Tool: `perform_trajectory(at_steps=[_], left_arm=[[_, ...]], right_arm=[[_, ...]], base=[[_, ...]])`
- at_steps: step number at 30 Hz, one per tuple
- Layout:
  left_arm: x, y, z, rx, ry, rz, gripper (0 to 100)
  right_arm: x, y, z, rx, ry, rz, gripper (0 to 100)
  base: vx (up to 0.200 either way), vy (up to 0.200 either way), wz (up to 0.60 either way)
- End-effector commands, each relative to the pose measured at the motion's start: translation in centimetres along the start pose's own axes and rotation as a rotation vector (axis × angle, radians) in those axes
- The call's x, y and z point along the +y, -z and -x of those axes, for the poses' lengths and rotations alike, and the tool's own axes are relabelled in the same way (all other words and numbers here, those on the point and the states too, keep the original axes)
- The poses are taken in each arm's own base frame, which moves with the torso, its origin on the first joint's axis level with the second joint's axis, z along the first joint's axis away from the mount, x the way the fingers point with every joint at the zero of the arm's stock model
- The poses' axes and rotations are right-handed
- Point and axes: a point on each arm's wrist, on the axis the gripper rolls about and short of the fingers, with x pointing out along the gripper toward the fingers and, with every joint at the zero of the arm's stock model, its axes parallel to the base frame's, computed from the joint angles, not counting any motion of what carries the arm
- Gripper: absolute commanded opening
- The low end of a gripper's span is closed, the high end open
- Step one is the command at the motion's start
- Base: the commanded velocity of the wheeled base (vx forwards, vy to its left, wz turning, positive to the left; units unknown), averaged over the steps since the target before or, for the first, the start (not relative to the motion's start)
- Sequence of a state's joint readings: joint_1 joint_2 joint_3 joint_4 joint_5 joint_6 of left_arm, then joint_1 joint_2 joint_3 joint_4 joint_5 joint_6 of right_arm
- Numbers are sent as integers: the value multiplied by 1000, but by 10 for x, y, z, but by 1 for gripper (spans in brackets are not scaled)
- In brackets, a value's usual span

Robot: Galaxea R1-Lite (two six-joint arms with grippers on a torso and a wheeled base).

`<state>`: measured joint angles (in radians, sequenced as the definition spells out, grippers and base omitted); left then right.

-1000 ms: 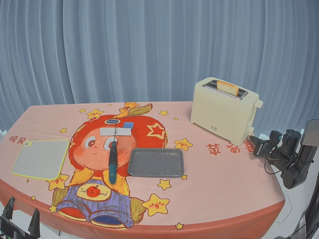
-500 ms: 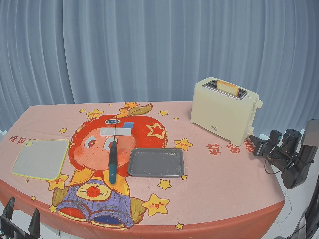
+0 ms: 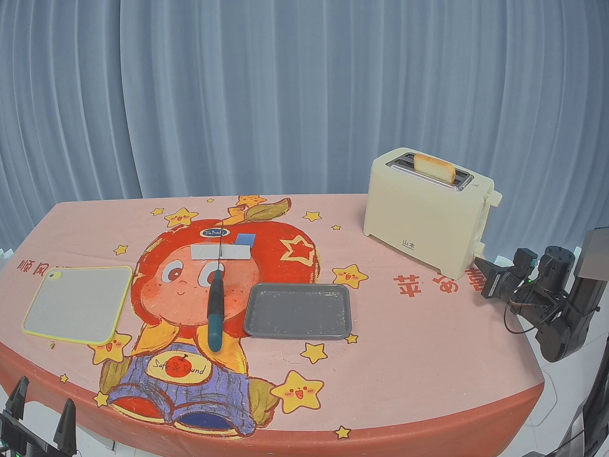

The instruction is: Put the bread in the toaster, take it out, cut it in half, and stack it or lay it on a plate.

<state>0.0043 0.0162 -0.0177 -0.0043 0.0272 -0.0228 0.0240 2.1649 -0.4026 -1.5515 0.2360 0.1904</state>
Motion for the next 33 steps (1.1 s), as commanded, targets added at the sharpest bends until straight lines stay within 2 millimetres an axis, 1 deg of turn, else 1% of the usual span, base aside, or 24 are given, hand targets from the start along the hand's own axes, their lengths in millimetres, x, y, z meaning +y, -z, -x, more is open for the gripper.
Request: perform_trajectory(at_steps=[1,12,22,28,33], left_arm=[[0,5,-1,16,-1,0,100],[0,5,-1,16,-1,0,100],[0,5,-1,16,-1,0,100],[0,5,-1,16,-1,0,100],[0,5,-1,16,-1,0,100]], right_arm=[[2,-5,2,-22,-5,6,0],[3,-8,4,-31,-8,8,0],[4,-5,4,-21,-11,9,0],[16,1,9,11,-41,12,0],[21,-4,14,0,-48,30,0]], base=[[0,0,0],[0,0,0],[0,0,0],[0,0,0],[0,0,0]])
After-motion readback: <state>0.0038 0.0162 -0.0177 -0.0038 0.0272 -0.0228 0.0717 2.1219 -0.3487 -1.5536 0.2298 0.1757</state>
